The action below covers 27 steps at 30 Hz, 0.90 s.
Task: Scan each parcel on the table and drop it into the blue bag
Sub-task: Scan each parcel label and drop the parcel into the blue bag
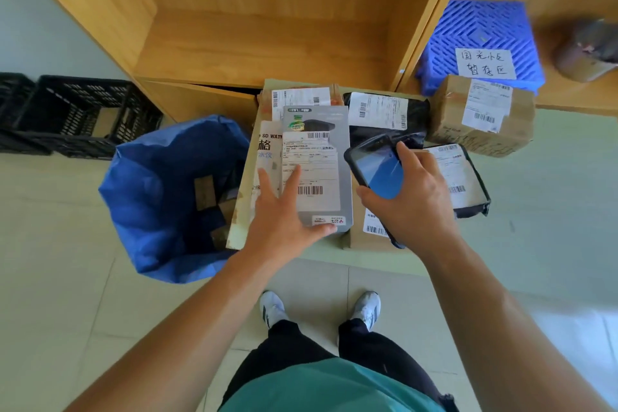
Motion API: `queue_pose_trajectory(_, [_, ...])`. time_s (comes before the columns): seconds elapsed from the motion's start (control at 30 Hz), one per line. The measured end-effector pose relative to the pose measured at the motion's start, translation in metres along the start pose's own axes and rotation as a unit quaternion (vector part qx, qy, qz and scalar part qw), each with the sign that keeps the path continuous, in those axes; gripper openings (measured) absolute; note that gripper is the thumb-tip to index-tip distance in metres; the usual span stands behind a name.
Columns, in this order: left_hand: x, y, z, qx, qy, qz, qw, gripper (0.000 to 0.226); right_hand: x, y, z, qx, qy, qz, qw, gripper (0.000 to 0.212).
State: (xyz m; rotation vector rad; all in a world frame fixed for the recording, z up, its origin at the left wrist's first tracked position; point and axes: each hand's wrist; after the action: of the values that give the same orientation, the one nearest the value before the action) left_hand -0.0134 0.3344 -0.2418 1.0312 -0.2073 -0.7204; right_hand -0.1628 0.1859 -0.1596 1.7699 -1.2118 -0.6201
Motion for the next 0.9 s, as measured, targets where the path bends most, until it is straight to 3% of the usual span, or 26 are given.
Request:
queue_pose_trajectory(0.1, [0.000,-0.001,-0.006,-0.014,-0.019,-0.006,1.000,0.134,-0.001,-0.004,-0.004,-0.001,0.002,-0.010,1.000,0.096])
queue_pose_trajectory(0.33, [0.002,-0.012,-0.012,-0.062,-0.100,0.043,0.992,0.115,-0.001,0.007,-0.018,-0.001,0.001,-0.003,1.000,0.098])
queue_pose_trajectory(0.53, [0.016,0.010,0.003,-0.062,-0.135,0.069,0.987,0.115,0.015,0.037,-0.040,0.012,0.008,0.016,1.000,0.099])
queue_pose_trajectory(0.73, [0.046,0.074,0.043,-0.065,-0.167,0.157,0.971,0.109,0.029,0.073,-0.078,0.043,0.027,0.047,0.998,0.097])
queue_pose_trajectory(0.9, [0.066,0.135,0.070,-0.122,-0.205,0.282,0.929,0.106,0.035,0.101,-0.108,0.040,0.078,0.066,0.994,0.096])
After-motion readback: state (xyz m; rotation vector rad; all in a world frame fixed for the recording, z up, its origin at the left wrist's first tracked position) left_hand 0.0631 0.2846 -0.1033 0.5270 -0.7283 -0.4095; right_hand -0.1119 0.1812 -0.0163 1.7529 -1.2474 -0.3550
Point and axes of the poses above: each hand's wrist, its own x-axis towards the middle knuckle, its own y-axis out of the back of the hand, z = x × y, and after that the axes turned 15 degrees about z, right-handed
